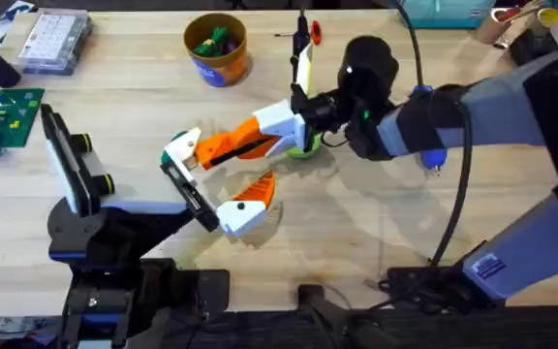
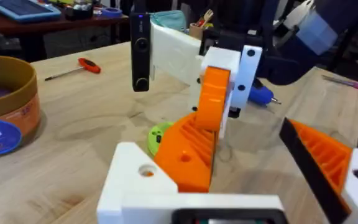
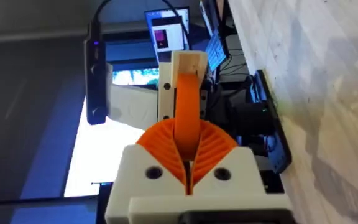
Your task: Pick up the gripper from the table and insert it into the empty holder that is missing its gripper. Then pick up a screw, insert it into the mounting hole, and use the screwdriver to tighten it. Finally, clean up the table by picking up the vegetable and placing it into the bucket.
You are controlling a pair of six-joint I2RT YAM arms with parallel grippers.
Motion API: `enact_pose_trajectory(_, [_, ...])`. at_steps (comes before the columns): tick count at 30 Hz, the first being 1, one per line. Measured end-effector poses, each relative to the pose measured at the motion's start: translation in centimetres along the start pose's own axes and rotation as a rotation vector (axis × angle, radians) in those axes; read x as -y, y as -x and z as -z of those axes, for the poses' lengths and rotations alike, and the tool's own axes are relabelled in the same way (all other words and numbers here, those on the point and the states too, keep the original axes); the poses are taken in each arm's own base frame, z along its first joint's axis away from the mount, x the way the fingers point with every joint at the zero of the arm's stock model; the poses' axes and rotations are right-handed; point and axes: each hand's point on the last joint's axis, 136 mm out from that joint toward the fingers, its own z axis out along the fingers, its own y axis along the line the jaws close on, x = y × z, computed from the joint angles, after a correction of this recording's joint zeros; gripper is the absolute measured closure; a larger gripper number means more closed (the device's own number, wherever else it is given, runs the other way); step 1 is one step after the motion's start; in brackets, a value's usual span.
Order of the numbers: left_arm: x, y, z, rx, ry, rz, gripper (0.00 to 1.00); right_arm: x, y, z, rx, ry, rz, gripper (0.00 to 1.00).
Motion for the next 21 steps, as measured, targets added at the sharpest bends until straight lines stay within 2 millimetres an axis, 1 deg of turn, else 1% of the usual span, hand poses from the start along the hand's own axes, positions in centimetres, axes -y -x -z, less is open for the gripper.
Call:
enact_pose_trajectory(4, [-0.3, 0.0, 0.0, 0.002, 0.014, 0.007, 0.012, 0.2, 0.3, -0.3, -0.005, -0.013, 0.002, 0.985])
enact_pose_trajectory(10, [-0.4, 0.0, 0.1, 0.003, 0.019, 0.006, 0.012, 0.3, 0.5, -0.4, 0.006, -0.016, 0.093, 0.985])
enact_pose_trajectory(11, [-0.3, 0.0, 0.0, 0.002, 0.013, 0.006, 0.012, 0.3, 0.6, -0.4, 0.01, -0.017, 0.113, 0.986])
enact_pose_trajectory(15, [1.4, -0.3, 0.0, -0.014, -0.082, 0.012, 0.012, 0.6, 0.7, -1.3, 0.026, -0.029, 0.146, 0.985])
enact_pose_trajectory(21, [1.9, -0.5, 0.0, -0.025, -0.111, 0.044, 0.012, 1.3, 1.1, -1.3, 0.039, -0.053, 0.101, 0.986])
